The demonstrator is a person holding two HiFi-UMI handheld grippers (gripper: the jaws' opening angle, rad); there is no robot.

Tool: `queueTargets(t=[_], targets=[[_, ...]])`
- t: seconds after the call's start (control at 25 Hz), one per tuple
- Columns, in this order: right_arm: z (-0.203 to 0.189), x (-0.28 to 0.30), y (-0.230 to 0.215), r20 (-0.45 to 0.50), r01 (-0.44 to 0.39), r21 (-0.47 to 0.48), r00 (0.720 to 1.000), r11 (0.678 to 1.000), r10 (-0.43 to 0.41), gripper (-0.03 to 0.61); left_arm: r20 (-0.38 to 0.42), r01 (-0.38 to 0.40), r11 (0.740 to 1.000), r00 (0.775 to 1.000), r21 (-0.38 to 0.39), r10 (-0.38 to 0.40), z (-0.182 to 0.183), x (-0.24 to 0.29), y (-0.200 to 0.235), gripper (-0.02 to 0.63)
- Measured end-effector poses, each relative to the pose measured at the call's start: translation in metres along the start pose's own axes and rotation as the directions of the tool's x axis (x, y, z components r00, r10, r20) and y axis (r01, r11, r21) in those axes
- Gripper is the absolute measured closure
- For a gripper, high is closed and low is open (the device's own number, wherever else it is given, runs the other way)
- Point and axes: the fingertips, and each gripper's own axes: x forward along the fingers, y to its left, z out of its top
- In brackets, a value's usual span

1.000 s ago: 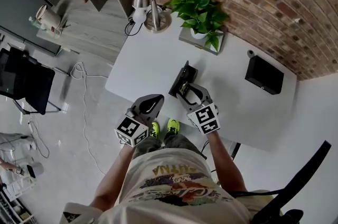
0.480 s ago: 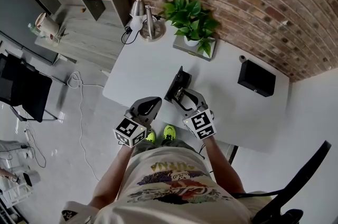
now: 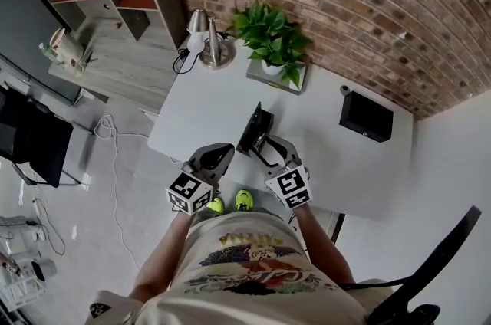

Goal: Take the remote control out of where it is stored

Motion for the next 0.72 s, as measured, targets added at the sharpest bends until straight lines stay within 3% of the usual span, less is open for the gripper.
queueTargets(t=[0.72], targets=[[-0.005,-0.015,0.002,-0.021,0.073,-0.004,0.997,0.997,-0.073,0.38,0.012,0.042,0.999,0.999,0.003,-0.042,0.001,-0.008,-0.003,0.611]])
